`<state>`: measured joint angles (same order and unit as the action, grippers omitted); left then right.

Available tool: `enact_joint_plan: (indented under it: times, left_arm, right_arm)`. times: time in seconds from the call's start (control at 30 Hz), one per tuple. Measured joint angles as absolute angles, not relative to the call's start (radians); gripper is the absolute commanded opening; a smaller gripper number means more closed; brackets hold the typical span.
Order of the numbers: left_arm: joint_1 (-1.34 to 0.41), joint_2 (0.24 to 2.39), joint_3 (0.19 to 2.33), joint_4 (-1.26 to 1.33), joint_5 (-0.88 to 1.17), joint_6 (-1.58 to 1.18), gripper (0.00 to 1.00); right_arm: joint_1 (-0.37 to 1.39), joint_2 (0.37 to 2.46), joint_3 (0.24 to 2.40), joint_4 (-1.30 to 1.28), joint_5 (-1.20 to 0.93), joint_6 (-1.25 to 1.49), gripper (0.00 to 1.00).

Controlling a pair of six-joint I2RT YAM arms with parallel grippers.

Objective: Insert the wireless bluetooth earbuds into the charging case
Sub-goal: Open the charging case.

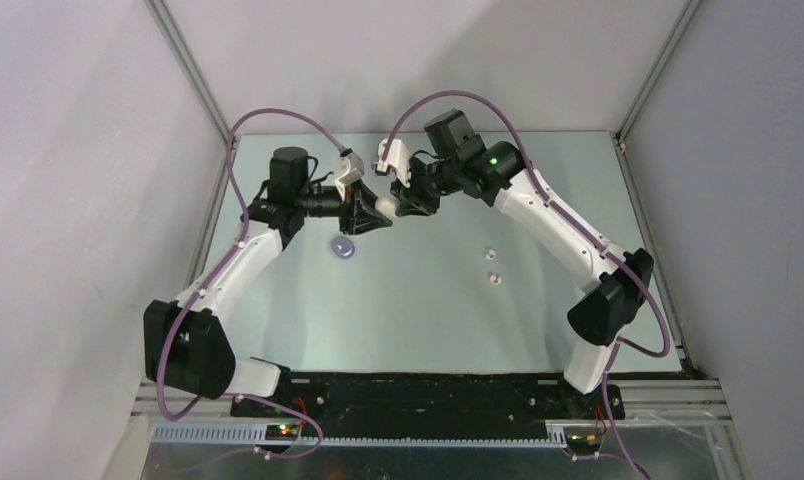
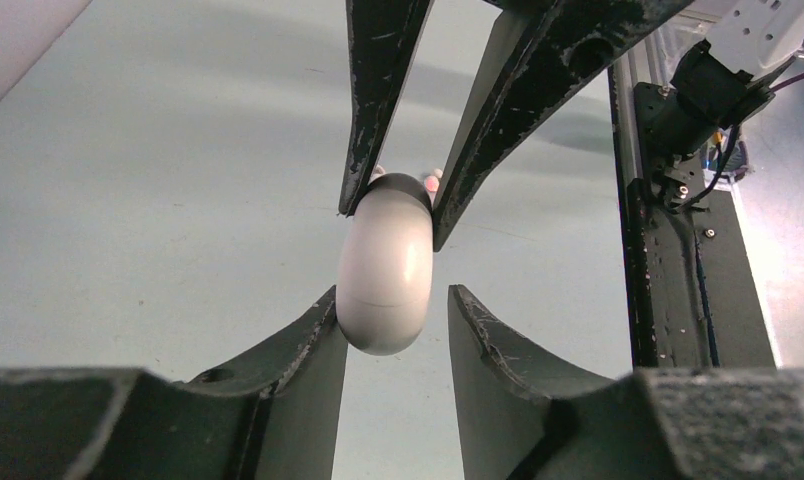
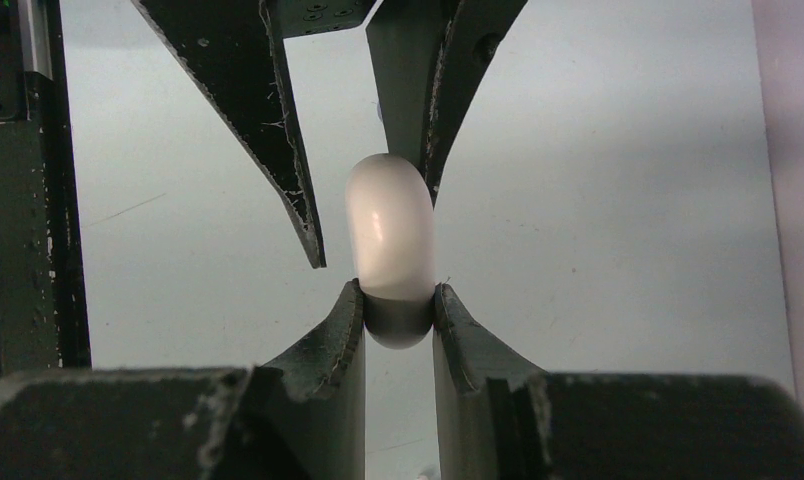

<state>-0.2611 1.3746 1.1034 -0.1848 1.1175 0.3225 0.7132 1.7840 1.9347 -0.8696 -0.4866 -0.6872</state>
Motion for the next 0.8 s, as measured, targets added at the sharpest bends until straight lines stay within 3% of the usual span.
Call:
enact_joint_plan:
  times: [0.1, 0.3, 0.6, 0.73, 0.8]
  left_arm:
    - [-0.261, 1.375, 1.103, -0.179, 1.118, 0.315, 0.50]
    - [-0.261, 1.375, 1.093, -0.082, 1.117, 0.240, 0.45]
    - [-0.261, 1.375, 1.079, -0.017, 1.118, 0.182, 0.33]
    - [-0.261, 1.375, 1.079, -0.023, 1.120, 0.188, 0.15]
    - [-0.261, 1.375, 1.079, -0.035, 1.122, 0.196, 0.20]
  right_arm:
    - [0.713, 1.784, 1.935, -0.871, -0.486, -0.687, 0.00]
    - [0.716, 1.784, 1.935, -0.871, -0.485, -0.687, 0.00]
    - [0.720, 1.784, 1.935, -0.870, -0.476, -0.687, 0.00]
    - [0.720, 1.784, 1.936, -0.870, -0.475, -0.685, 0.00]
    - [0.720, 1.784, 1.936, -0.872, -0.473, -0.683, 0.00]
